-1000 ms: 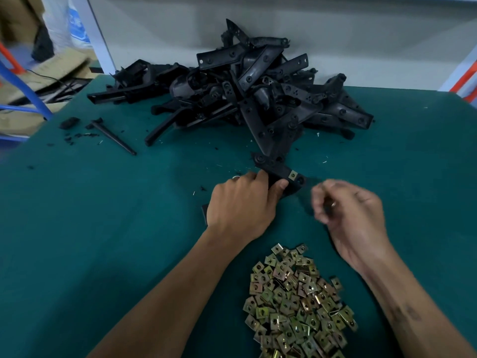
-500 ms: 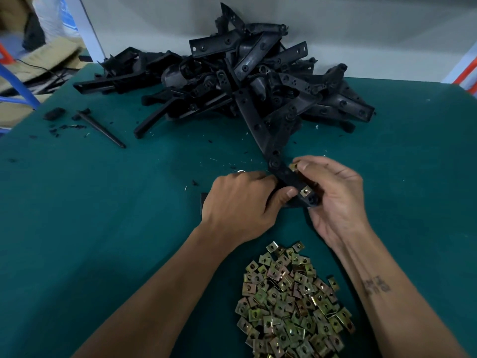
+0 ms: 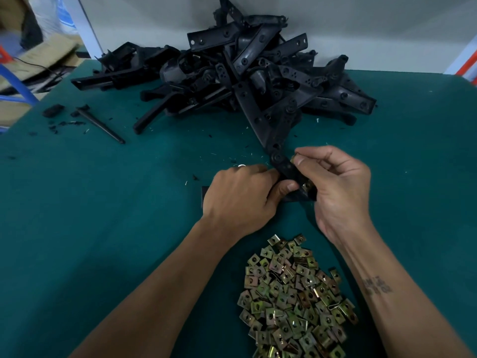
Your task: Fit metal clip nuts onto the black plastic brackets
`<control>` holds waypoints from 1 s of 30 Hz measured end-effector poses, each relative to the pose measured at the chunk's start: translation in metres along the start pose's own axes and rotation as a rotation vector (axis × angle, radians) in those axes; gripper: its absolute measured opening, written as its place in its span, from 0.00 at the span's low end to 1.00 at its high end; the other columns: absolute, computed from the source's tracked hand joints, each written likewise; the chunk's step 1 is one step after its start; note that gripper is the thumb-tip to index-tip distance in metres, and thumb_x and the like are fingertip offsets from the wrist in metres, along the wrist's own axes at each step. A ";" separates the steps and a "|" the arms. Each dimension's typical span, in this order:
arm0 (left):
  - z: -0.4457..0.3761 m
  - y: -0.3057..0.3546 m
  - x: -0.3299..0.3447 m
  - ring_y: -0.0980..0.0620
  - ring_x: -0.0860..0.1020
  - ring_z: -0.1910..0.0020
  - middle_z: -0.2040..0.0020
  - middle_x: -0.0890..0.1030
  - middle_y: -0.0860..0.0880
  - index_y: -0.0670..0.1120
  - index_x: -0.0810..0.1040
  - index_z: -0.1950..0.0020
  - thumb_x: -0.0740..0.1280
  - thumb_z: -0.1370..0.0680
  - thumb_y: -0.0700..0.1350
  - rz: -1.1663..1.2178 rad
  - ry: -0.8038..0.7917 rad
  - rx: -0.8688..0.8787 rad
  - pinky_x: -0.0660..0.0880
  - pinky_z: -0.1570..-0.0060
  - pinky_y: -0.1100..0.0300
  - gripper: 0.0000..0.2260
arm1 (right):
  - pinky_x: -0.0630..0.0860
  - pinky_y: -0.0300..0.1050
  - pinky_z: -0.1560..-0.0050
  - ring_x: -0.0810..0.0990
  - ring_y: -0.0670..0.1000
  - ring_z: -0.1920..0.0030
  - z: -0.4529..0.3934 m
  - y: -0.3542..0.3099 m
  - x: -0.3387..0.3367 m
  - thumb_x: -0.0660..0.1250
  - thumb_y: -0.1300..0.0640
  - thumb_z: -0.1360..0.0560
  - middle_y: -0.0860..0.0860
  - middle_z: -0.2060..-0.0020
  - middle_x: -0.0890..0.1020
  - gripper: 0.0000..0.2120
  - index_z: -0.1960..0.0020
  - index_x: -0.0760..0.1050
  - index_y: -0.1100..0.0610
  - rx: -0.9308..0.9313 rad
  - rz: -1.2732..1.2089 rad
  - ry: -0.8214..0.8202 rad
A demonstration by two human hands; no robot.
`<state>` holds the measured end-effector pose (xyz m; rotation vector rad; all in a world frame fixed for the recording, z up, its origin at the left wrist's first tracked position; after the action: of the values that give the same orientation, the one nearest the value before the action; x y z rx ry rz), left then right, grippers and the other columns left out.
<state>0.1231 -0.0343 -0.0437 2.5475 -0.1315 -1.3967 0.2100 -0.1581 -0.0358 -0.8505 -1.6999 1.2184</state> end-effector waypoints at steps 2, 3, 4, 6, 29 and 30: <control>0.000 0.000 0.000 0.41 0.79 0.67 0.62 0.81 0.49 0.47 0.79 0.58 0.52 0.17 0.63 -0.018 -0.014 -0.003 0.65 0.71 0.57 0.25 | 0.79 0.48 0.51 0.82 0.51 0.59 0.001 0.000 -0.001 0.73 0.71 0.27 0.53 0.64 0.85 0.10 0.59 0.85 0.58 0.031 -0.016 0.005; 0.000 -0.001 0.000 0.41 0.79 0.67 0.61 0.82 0.50 0.47 0.79 0.58 0.52 0.17 0.63 -0.026 -0.016 -0.003 0.65 0.71 0.57 0.26 | 0.79 0.53 0.50 0.82 0.52 0.59 0.001 -0.001 -0.001 0.73 0.71 0.27 0.54 0.63 0.85 0.10 0.60 0.85 0.58 0.040 -0.013 0.004; 0.000 -0.001 0.000 0.42 0.79 0.67 0.60 0.82 0.50 0.47 0.80 0.58 0.51 0.18 0.63 -0.031 -0.014 -0.004 0.65 0.71 0.57 0.26 | 0.78 0.56 0.50 0.83 0.53 0.59 0.001 -0.001 -0.002 0.74 0.71 0.27 0.55 0.63 0.85 0.10 0.60 0.85 0.57 0.040 -0.001 -0.003; 0.000 -0.002 0.000 0.42 0.80 0.67 0.60 0.83 0.50 0.47 0.81 0.58 0.51 0.18 0.63 -0.044 -0.007 0.002 0.64 0.70 0.58 0.27 | 0.78 0.58 0.49 0.83 0.54 0.59 0.000 -0.002 -0.003 0.74 0.70 0.27 0.55 0.63 0.85 0.11 0.61 0.85 0.56 0.036 0.031 -0.030; -0.001 -0.016 -0.014 0.38 0.75 0.66 0.67 0.77 0.48 0.51 0.64 0.66 0.48 0.18 0.66 0.157 0.239 -0.380 0.63 0.68 0.54 0.24 | 0.77 0.36 0.45 0.82 0.43 0.44 0.010 0.009 0.004 0.70 0.53 0.23 0.42 0.44 0.83 0.28 0.25 0.69 0.57 -0.103 0.232 -0.197; -0.003 -0.016 -0.019 0.41 0.75 0.68 0.69 0.75 0.51 0.52 0.62 0.67 0.50 0.18 0.65 0.249 0.308 -0.455 0.62 0.69 0.54 0.23 | 0.78 0.38 0.47 0.83 0.45 0.47 0.011 0.005 0.005 0.72 0.55 0.24 0.45 0.44 0.83 0.28 0.26 0.70 0.57 -0.110 0.287 -0.223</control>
<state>0.1148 -0.0152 -0.0307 2.2350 -0.0642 -0.8184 0.1987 -0.1566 -0.0413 -1.0878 -1.8822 1.4671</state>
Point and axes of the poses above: each hand's wrist, its own z-axis away from the middle knuckle, its own x-axis out of the palm, y = z × x, the point moved 2 cm from there along -z, towards the middle knuckle
